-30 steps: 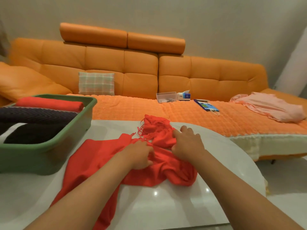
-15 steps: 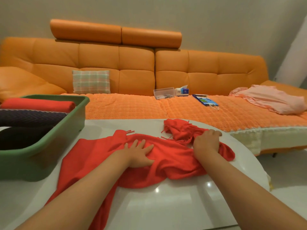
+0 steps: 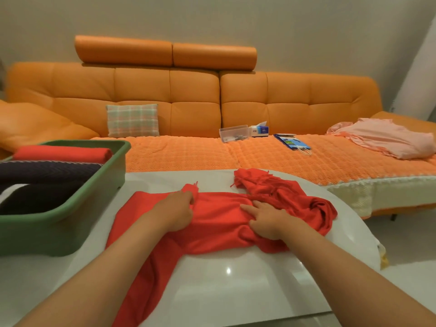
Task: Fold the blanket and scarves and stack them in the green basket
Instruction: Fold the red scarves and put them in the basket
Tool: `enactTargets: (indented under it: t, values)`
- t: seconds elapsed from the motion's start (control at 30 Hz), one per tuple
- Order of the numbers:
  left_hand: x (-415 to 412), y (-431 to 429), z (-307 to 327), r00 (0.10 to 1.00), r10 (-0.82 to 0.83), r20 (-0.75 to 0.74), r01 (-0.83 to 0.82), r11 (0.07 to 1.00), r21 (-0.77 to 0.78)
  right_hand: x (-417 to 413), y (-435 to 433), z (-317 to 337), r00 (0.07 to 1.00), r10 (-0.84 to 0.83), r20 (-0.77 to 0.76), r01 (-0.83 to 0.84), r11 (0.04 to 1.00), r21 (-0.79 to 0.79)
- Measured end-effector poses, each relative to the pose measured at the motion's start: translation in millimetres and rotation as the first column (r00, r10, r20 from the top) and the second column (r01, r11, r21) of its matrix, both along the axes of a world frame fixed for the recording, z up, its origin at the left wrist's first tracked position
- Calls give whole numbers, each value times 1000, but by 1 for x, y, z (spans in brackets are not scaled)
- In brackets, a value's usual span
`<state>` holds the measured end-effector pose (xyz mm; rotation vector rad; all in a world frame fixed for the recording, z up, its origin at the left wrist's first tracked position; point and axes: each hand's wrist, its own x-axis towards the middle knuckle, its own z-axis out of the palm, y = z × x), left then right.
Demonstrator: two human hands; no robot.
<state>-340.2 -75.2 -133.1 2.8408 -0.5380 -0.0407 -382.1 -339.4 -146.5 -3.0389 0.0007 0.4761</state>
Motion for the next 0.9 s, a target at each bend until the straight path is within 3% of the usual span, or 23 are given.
enactTargets:
  t: [0.1,0.17,0.23,0.3,0.37,0.4,0.5,0.57,0.67,0.77,0.83,0.9]
  values:
    - [-6,15,4,1000,17,-18,-17,1000,-14,-1,-16,5,997,-70,19,73,975,-208]
    - [-7,22,3,986,13,-167,-20,999,-38,-5,-13,9,984,31,176,36,930,-366]
    - [-9,25,-5,942,-23,-335,29,1000,11,-5,3,12,915,175,363,-61,950,-305]
    - [-13,25,-14,915,-1,-403,60,989,134,-8,28,14,870,208,446,-221,975,-24]
    - [-14,24,-21,934,37,-355,48,973,227,-14,51,10,930,189,317,-267,937,225]
    - [-17,22,-22,950,40,-311,38,970,242,-17,58,6,959,190,209,-242,935,259]
    - [-15,24,-25,971,61,-230,-20,984,177,-20,52,-5,985,162,-56,-156,984,91]
    - [-12,29,-26,970,79,-228,-42,986,163,-18,38,-2,990,114,-81,-112,993,33]
    - [-7,33,-28,971,99,-217,-66,986,153,-18,20,1,998,53,47,-51,998,-44]
    - [4,38,-29,967,191,-167,-159,970,186,-19,15,-3,933,110,343,-103,994,-40]
    - [7,41,-27,971,238,-28,-222,937,269,-21,18,-2,849,174,500,-226,973,45]
    - [3,33,-21,966,131,223,-193,940,281,-24,21,1,802,279,528,-329,944,2]
